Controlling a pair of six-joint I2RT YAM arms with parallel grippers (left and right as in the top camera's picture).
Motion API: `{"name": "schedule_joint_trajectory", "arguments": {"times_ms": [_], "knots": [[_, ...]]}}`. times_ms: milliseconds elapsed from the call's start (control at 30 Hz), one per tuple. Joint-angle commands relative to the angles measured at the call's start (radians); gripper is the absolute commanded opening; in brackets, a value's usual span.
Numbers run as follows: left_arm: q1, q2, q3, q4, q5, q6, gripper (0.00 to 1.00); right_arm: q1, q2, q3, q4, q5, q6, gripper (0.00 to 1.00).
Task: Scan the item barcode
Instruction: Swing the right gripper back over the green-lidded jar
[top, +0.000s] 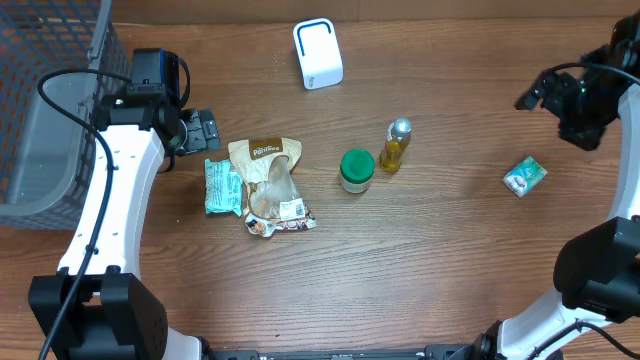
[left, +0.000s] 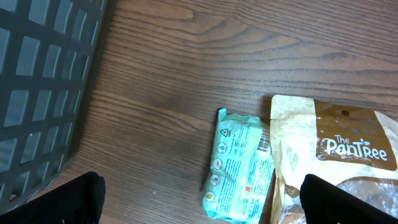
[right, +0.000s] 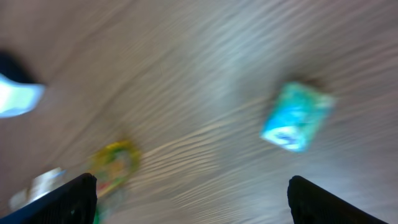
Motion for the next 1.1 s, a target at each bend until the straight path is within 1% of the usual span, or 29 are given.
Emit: {"name": "schedule_joint_trajectory", "arguments": {"times_ms": [0, 133, 300, 400, 433, 467, 600, 800, 967, 1067], "knots": [[0.004, 0.002, 0.017, -0.002, -0.009, 0.014, 0.99, 0.020, -0.005, 0.024, -0.009, -0.222, -0.005, 0.94], [0.004, 0.002, 0.017, -0.002, -0.009, 0.014, 0.99, 0.071, -0.005, 0.025, -0.005, -0.236, -0.014, 0.94], [0.004, 0.002, 0.017, -0.002, -0.009, 0.014, 1.00, 0.188, -0.005, 0.025, 0.016, -0.235, -0.034, 0.94], [0.004, 0.002, 0.017, -0.002, -0.009, 0.014, 1.00, 0.249, -0.005, 0.025, 0.050, -0.235, -0.034, 0.95], [0.004, 0.002, 0.017, -0.002, -0.009, 0.014, 0.99, 0.271, -0.005, 0.025, 0.067, -0.235, -0.034, 0.96], [0.004, 0.002, 0.017, -0.002, -0.010, 0.014, 0.99, 0.289, -0.005, 0.025, 0.082, -0.235, -0.034, 1.00], [0.004, 0.002, 0.017, -0.002, -0.009, 0.014, 1.00, 0.369, -0.005, 0.025, 0.153, -0.230, -0.034, 1.00], [0.004, 0.002, 0.017, -0.002, -0.009, 0.014, 0.99, 0.483, -0.005, 0.025, 0.208, -0.172, -0.034, 1.00], [0.004, 0.002, 0.017, -0.002, -0.009, 0.014, 0.99, 0.597, -0.005, 0.025, 0.249, -0.067, -0.050, 1.00], [0.004, 0.002, 0.017, -0.002, -0.009, 0.014, 0.99, 0.668, -0.005, 0.025, 0.288, -0.039, -0.060, 1.00]]}}
